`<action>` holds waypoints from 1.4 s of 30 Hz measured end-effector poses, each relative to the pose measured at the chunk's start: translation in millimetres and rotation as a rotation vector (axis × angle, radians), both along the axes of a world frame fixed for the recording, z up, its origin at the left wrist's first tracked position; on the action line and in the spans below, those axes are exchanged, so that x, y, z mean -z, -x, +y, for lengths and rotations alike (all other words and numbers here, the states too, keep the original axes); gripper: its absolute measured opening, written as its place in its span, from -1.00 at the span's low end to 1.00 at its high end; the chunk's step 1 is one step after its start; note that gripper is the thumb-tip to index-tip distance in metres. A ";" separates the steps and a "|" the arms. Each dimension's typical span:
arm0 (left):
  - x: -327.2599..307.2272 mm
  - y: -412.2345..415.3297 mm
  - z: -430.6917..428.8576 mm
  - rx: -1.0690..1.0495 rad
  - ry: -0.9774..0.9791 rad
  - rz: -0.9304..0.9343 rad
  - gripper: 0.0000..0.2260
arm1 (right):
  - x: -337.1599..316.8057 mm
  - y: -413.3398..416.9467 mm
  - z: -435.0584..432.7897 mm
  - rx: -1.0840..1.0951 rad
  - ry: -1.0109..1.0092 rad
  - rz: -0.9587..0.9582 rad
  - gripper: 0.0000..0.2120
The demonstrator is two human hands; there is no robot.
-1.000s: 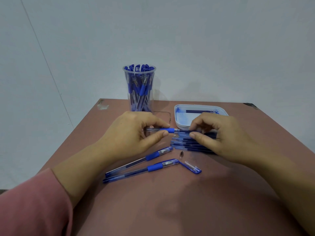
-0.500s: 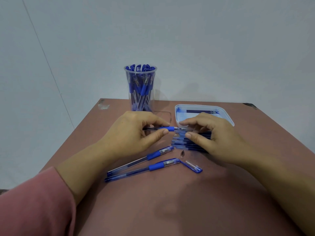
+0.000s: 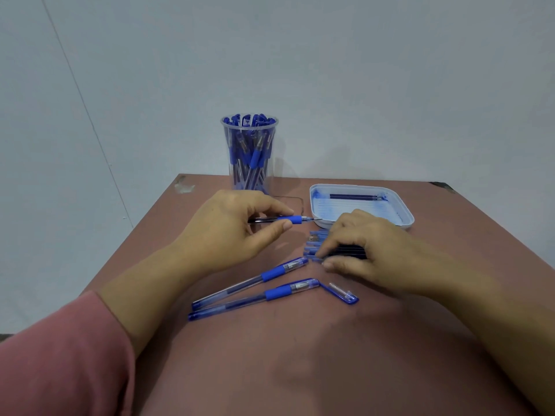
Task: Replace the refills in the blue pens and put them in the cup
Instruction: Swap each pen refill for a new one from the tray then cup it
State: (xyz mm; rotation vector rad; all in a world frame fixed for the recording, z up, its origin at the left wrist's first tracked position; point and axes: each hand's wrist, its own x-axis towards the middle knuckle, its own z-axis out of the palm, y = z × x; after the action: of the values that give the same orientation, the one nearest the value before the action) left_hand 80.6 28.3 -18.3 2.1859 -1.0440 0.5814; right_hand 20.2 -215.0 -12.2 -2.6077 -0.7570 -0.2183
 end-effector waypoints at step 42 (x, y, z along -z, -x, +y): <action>0.7 10.7 -6.6 0.029 -0.037 0.036 -0.83 | 7.9 -6.9 5.1 0.034 -0.268 -0.263 -0.93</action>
State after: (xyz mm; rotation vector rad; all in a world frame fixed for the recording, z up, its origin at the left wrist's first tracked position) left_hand 69.9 21.6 -19.0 2.2020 -1.0733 0.5112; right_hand 27.2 -209.8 -20.1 -2.3636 -0.7144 -0.6368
